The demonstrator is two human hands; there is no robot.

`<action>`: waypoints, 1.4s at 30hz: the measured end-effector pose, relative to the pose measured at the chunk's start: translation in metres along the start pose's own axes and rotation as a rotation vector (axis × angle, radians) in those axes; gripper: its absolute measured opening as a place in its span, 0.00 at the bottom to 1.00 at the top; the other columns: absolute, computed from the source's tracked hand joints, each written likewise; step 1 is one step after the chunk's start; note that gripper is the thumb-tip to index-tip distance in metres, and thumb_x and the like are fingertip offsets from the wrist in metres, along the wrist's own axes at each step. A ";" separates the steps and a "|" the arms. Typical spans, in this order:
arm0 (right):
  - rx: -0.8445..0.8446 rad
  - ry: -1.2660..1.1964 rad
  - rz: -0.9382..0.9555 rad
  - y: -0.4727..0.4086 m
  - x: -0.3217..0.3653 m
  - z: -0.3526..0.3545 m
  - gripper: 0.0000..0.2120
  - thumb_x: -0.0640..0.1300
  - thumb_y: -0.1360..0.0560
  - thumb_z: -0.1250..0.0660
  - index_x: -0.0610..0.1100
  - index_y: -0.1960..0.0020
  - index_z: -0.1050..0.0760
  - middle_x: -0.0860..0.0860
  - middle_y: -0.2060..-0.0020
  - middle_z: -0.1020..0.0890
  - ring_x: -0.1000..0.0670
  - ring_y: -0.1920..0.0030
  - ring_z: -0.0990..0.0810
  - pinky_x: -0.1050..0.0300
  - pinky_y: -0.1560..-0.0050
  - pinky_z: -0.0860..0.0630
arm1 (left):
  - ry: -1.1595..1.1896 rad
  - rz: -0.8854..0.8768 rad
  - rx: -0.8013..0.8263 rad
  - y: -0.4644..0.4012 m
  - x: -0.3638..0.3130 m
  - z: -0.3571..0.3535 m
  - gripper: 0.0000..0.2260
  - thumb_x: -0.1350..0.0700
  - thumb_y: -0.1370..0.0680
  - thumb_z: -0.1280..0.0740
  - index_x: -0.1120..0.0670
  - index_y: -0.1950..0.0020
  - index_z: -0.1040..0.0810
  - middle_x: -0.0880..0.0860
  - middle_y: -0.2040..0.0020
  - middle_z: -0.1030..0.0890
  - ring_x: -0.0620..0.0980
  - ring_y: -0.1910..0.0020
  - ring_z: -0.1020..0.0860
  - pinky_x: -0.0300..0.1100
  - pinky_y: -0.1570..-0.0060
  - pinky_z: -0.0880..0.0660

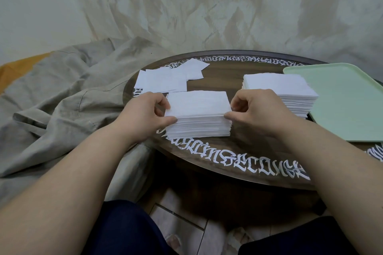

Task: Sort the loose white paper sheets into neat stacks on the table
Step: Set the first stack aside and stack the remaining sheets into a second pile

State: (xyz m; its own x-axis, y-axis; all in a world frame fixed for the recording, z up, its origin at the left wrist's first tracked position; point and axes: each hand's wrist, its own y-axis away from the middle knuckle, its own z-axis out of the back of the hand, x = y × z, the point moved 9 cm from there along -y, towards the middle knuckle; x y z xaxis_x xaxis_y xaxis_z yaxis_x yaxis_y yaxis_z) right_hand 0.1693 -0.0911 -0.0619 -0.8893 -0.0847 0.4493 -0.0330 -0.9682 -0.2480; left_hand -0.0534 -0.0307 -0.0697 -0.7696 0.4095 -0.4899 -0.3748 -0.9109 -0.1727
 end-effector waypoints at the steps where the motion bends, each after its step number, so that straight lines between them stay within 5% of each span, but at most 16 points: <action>1: 0.009 -0.005 0.003 0.000 0.001 -0.002 0.09 0.51 0.30 0.26 0.47 0.58 0.22 0.55 0.63 0.19 0.54 0.59 0.21 0.57 0.54 0.24 | -0.010 0.005 0.003 -0.001 0.001 -0.001 0.11 0.52 0.31 0.24 0.50 0.56 0.24 0.48 0.60 0.21 0.47 0.58 0.22 0.33 0.60 0.31; 6: 0.032 -0.013 0.018 -0.001 0.004 -0.008 0.09 0.50 0.30 0.27 0.45 0.58 0.21 0.54 0.63 0.19 0.52 0.59 0.21 0.53 0.53 0.23 | -0.029 0.019 0.005 -0.002 0.002 -0.004 0.09 0.52 0.30 0.24 0.51 0.58 0.23 0.49 0.60 0.19 0.47 0.57 0.20 0.41 0.55 0.27; 14: -0.098 0.045 0.100 -0.005 0.009 0.000 0.03 0.44 0.28 0.29 0.46 0.58 0.22 0.51 0.58 0.24 0.49 0.58 0.23 0.53 0.53 0.25 | -0.048 0.007 0.010 -0.002 0.000 -0.005 0.09 0.53 0.31 0.24 0.51 0.64 0.24 0.47 0.62 0.19 0.46 0.58 0.21 0.41 0.56 0.27; 26: 0.032 0.071 0.120 0.000 0.015 -0.012 0.05 0.43 0.25 0.32 0.45 0.54 0.18 0.51 0.56 0.21 0.51 0.56 0.23 0.53 0.51 0.24 | -0.041 0.036 0.012 -0.003 0.003 -0.006 0.11 0.49 0.29 0.26 0.52 0.65 0.24 0.47 0.64 0.20 0.45 0.61 0.23 0.37 0.62 0.30; 30: 0.091 0.114 0.121 -0.001 0.017 -0.019 0.03 0.44 0.26 0.33 0.47 0.57 0.20 0.53 0.57 0.22 0.51 0.55 0.23 0.54 0.52 0.24 | -0.069 0.006 -0.018 -0.004 0.002 -0.005 0.08 0.48 0.28 0.29 0.49 0.61 0.24 0.47 0.54 0.20 0.48 0.52 0.23 0.43 0.51 0.28; 32: 0.050 0.120 0.125 -0.001 0.016 -0.017 0.04 0.47 0.26 0.33 0.47 0.56 0.20 0.53 0.55 0.22 0.51 0.53 0.24 0.55 0.52 0.26 | -0.069 -0.029 -0.083 -0.006 -0.003 -0.003 0.06 0.47 0.25 0.31 0.47 0.52 0.22 0.49 0.41 0.23 0.49 0.42 0.27 0.44 0.41 0.31; 35: -0.045 0.098 0.184 -0.003 0.023 -0.012 0.07 0.48 0.25 0.33 0.47 0.51 0.19 0.52 0.46 0.22 0.49 0.45 0.26 0.57 0.47 0.31 | -0.114 -0.149 -0.068 -0.010 -0.021 -0.010 0.15 0.50 0.22 0.35 0.47 0.35 0.24 0.50 0.28 0.32 0.53 0.28 0.37 0.46 0.29 0.43; 38: 0.033 0.101 0.227 -0.002 0.031 -0.023 0.10 0.48 0.23 0.35 0.48 0.47 0.19 0.52 0.40 0.23 0.49 0.38 0.28 0.56 0.41 0.32 | -0.205 -0.245 0.065 -0.014 -0.035 -0.031 0.17 0.51 0.20 0.39 0.45 0.30 0.29 0.50 0.25 0.36 0.54 0.25 0.44 0.47 0.26 0.49; 42: 0.107 0.101 0.221 -0.001 0.031 -0.032 0.11 0.48 0.22 0.38 0.47 0.48 0.18 0.52 0.42 0.21 0.50 0.42 0.24 0.54 0.43 0.28 | -0.198 -0.181 0.212 -0.014 -0.026 -0.049 0.17 0.50 0.19 0.41 0.43 0.30 0.31 0.49 0.24 0.38 0.52 0.23 0.47 0.44 0.25 0.52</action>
State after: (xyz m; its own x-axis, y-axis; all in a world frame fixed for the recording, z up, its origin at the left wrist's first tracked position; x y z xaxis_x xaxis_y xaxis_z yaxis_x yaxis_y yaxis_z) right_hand 0.1277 -0.0854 -0.0751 -0.9105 -0.2787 0.3054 0.2111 -0.9485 -0.2362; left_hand -0.0028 -0.0308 -0.0966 -0.7582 0.5847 -0.2886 -0.5978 -0.8000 -0.0502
